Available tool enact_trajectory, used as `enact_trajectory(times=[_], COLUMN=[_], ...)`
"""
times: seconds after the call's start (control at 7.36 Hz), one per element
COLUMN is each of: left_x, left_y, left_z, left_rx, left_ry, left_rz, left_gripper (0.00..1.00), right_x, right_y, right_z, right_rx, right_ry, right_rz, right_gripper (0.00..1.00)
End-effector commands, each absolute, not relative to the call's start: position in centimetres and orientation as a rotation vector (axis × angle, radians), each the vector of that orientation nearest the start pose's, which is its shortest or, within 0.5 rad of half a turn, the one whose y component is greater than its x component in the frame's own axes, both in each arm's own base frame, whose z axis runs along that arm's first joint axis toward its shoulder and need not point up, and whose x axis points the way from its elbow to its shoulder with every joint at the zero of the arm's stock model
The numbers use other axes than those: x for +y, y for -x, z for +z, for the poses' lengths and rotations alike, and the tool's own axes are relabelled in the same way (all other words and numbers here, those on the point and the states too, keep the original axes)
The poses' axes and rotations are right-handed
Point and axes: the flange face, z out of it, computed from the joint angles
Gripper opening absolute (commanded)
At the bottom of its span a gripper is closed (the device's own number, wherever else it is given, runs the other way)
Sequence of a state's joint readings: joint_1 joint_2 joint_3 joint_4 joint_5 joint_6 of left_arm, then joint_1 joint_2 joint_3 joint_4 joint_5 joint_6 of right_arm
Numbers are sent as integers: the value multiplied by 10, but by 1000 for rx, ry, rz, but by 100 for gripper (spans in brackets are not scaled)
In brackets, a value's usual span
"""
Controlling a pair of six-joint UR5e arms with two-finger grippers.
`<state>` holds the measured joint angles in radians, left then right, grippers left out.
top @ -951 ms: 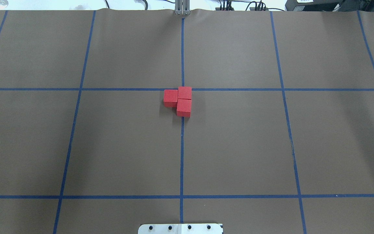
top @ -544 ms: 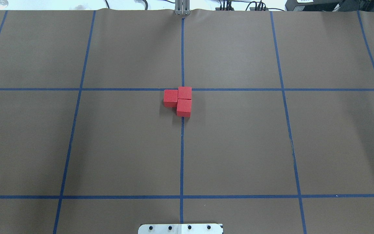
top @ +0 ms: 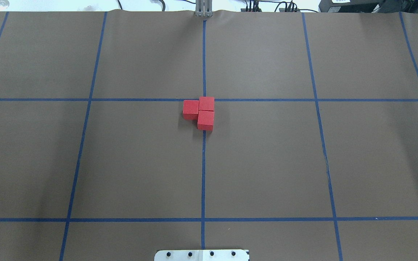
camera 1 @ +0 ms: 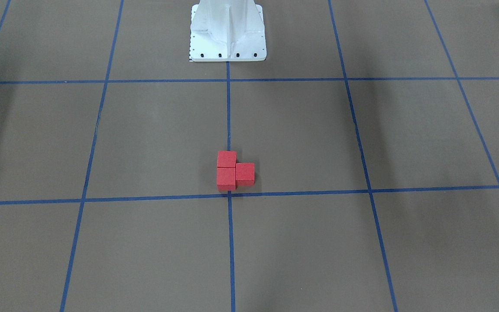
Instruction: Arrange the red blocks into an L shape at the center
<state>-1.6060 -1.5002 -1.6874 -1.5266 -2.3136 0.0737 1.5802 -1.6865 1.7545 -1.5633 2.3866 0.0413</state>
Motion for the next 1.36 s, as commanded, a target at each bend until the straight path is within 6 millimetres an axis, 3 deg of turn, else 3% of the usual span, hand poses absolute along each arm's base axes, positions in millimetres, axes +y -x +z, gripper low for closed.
enact_trajectory(times=[0.0,0.41,1.22], left_x=[-473,-480,-482], left_y=[83,83,83], left_z=[638,632,631], left_rx=[743,742,740], left_ry=[-48,-60,-63], left_rz=[35,35,40], left_gripper=[100,100,100], right_x=[-444,-443,-439], right_y=[-66,-66,-66], right_z=[622,635,633], right_rx=[-818,-815,-815], right_ry=[-53,-34,-38], right_rz=[24,29,27], right_gripper=[99,99,99])
